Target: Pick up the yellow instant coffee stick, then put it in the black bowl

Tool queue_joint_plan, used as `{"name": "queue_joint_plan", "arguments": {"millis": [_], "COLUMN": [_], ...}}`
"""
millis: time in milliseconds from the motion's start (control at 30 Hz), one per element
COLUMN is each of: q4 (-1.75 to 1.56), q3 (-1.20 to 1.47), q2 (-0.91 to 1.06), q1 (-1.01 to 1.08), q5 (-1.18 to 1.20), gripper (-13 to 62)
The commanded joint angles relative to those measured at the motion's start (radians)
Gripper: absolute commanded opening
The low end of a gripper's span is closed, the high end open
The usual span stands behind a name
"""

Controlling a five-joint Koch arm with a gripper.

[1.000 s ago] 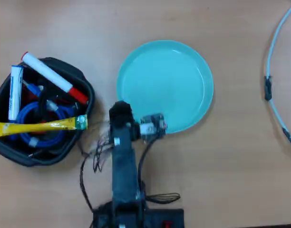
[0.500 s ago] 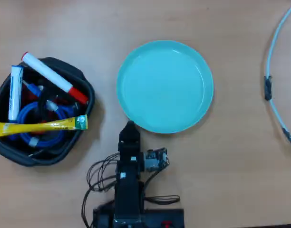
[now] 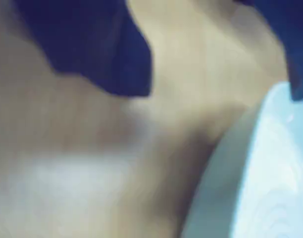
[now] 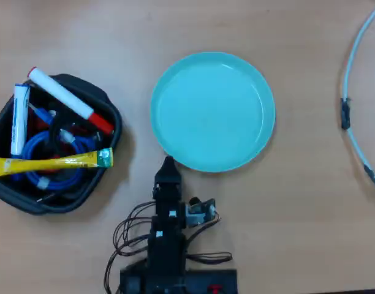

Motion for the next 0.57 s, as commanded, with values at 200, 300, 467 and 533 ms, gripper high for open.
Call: {"name": "queue_joint_plan", "arguments": {"millis": [200,300,467,533], "q4": [0.086,0.095,0.095,0.095], "q3": [0.021,0.021,0.021,0.021], "q2": [0.081,0.081,0.081,0.081], "q1": [-0.003,-0.003,-0.003,-0.003], "q5": [0.018,0.018,0.018,0.018], "gripper": [28.8,28.8,28.8,28.8]}}
